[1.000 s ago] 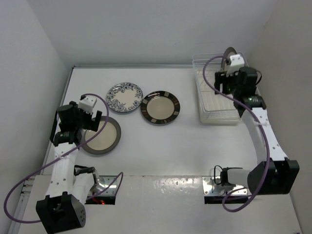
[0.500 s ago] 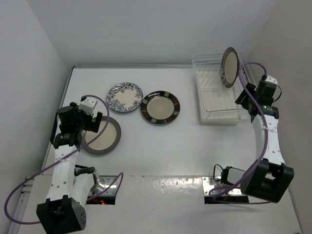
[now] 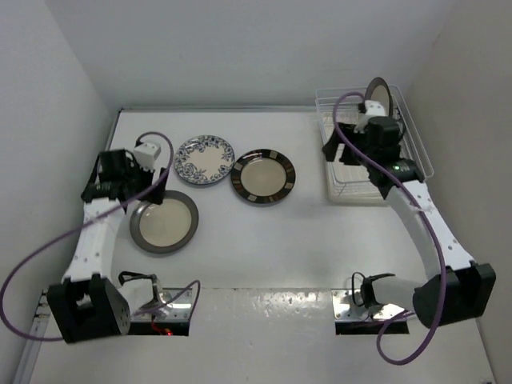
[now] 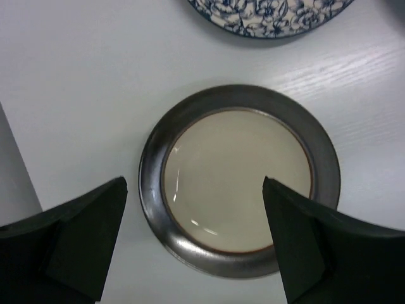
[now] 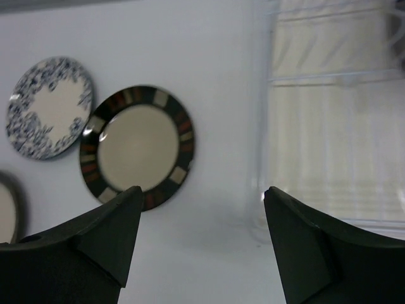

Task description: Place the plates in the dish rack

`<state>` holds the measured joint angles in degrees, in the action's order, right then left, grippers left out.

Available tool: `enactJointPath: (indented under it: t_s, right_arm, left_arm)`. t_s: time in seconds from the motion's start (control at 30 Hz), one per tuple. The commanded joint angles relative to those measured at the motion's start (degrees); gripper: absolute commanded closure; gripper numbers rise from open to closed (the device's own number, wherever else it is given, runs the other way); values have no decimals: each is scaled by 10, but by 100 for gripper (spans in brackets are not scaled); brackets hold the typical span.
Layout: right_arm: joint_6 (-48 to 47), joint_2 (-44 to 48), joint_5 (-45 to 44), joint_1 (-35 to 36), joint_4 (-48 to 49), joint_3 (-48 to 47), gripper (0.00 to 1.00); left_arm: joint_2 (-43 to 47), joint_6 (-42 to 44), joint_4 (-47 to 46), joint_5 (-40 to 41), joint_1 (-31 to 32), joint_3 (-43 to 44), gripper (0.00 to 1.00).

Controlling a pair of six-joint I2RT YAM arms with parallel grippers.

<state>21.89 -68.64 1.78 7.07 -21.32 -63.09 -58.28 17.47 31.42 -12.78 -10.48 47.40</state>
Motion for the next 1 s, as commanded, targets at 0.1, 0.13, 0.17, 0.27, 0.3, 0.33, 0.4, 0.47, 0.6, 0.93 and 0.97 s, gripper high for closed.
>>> enactJointPath:
  t_s: [0.1, 0.13, 0.17, 0.27, 0.3, 0.33, 0.4, 0.47, 0.6, 0.93, 0.97]
  right_arm:
    - [124, -88, -42, 155, 34, 16, 22]
    - [156, -91, -52, 197, 67, 44, 23]
    - [195, -84, -72, 213, 121, 65, 23]
    - [228, -75, -144, 300, 239, 154, 23]
    - [232, -82, -224, 325, 266, 160, 23]
    - [275, -95, -242, 333, 267, 178, 21]
    - [335, -114, -248, 329, 309, 208, 19]
    - [435, -119, -245, 305, 361, 267, 19]
    - [511, -173, -213, 271, 568, 361, 21]
    - [575, -310, -243, 278, 652, 332, 23]
    - [600, -323, -258, 280, 660, 336, 25]
  left_arm:
    - [-238, -9, 231, -49, 8, 274, 18]
    - [-255, -24, 241, -57, 8, 302, 18]
    - [-273, -24, 241, -57, 8, 302, 18]
    - [-295, -15, 209, -46, -13, 283, 16]
    - [-307, -15, 209, -39, -24, 283, 16]
    - [-334, -9, 209, -39, -47, 283, 16]
    - [-354, -9, 209, -39, -61, 289, 16]
    - [-359, -3, 203, -45, -61, 289, 13]
    - [-346, 11, 190, -50, -45, 278, 10]
    - [-330, 36, 190, -63, -38, 262, 10]
    - [-325, 36, 190, -70, -38, 262, 10]
